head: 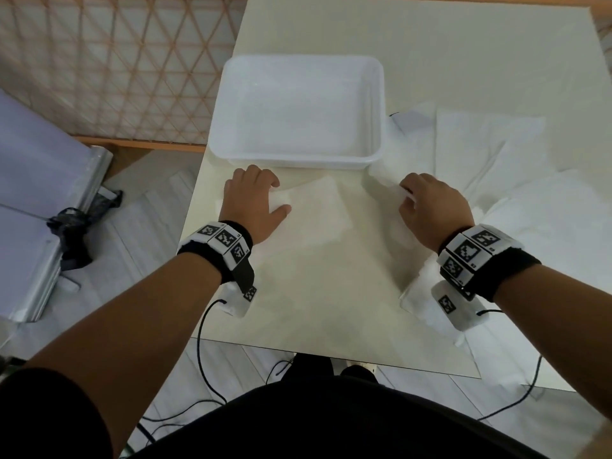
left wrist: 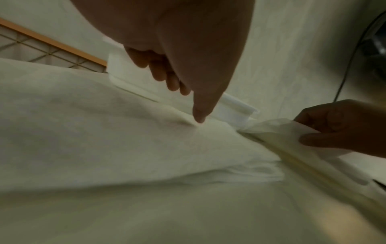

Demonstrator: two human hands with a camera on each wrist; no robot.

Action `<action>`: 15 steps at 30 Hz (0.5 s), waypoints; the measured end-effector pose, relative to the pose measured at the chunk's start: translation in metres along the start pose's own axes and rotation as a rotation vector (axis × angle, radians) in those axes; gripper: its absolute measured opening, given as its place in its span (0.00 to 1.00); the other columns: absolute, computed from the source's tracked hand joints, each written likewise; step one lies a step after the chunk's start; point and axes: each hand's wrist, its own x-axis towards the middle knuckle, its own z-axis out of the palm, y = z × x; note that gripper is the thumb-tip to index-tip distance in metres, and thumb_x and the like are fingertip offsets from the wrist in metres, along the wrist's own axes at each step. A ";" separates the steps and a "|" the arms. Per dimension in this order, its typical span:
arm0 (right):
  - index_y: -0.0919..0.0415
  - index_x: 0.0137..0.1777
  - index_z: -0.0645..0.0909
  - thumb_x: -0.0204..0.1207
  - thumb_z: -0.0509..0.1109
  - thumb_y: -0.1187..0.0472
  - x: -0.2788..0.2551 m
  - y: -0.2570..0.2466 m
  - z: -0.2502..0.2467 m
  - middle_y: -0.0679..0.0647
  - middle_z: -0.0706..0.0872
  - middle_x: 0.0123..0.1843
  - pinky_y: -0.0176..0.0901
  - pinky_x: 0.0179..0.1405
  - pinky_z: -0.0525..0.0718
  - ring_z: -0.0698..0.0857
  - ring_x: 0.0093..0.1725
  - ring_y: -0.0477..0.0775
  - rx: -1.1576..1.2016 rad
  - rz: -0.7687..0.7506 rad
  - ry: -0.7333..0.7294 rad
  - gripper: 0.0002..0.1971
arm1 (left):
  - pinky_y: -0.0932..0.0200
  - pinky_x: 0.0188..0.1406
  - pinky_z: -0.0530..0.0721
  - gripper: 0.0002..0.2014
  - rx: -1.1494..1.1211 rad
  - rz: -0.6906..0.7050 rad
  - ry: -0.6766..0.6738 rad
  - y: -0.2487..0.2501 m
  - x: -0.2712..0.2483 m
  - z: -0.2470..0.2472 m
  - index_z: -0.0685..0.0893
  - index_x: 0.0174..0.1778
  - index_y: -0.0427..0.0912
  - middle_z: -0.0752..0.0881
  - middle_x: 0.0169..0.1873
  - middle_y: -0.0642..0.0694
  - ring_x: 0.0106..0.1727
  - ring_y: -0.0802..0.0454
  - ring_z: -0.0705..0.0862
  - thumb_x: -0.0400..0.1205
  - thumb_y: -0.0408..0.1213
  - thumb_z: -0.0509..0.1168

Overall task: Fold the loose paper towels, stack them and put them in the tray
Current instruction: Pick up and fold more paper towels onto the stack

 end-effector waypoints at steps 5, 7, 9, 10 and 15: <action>0.62 0.52 0.78 0.73 0.63 0.65 -0.020 -0.013 -0.013 0.57 0.82 0.46 0.45 0.34 0.73 0.79 0.40 0.62 0.084 -0.012 0.143 0.09 | 0.55 0.47 0.78 0.17 -0.258 0.147 -0.207 0.051 -0.004 -0.008 0.84 0.44 0.44 0.82 0.40 0.50 0.44 0.52 0.79 0.83 0.55 0.61; 0.61 0.51 0.78 0.73 0.64 0.65 -0.030 -0.019 -0.017 0.56 0.82 0.46 0.45 0.32 0.74 0.79 0.39 0.61 0.107 -0.046 0.160 0.08 | 0.53 0.47 0.81 0.24 -0.393 0.111 -0.365 0.075 -0.006 -0.006 0.84 0.44 0.41 0.86 0.40 0.47 0.42 0.51 0.83 0.84 0.59 0.55; 0.61 0.51 0.78 0.73 0.64 0.66 -0.040 -0.026 -0.018 0.55 0.82 0.45 0.47 0.32 0.76 0.79 0.38 0.60 0.124 -0.095 0.141 0.08 | 0.57 0.46 0.82 0.28 -0.626 -0.022 -0.483 0.096 -0.008 0.001 0.85 0.50 0.42 0.89 0.44 0.48 0.42 0.54 0.87 0.84 0.62 0.52; 0.61 0.52 0.78 0.73 0.64 0.66 -0.045 -0.028 -0.017 0.55 0.82 0.45 0.47 0.32 0.76 0.80 0.38 0.60 0.129 -0.124 0.121 0.08 | 0.60 0.44 0.82 0.29 -0.725 -0.100 -0.526 0.106 -0.009 0.004 0.85 0.53 0.43 0.89 0.45 0.49 0.42 0.56 0.89 0.83 0.65 0.51; 0.62 0.53 0.80 0.71 0.67 0.68 -0.074 -0.033 -0.007 0.57 0.83 0.44 0.45 0.30 0.75 0.82 0.40 0.61 0.160 -0.298 0.003 0.10 | 0.52 0.55 0.85 0.41 -0.825 -0.307 -0.591 0.133 -0.009 0.016 0.89 0.43 0.37 0.92 0.38 0.43 0.43 0.50 0.90 0.70 0.77 0.57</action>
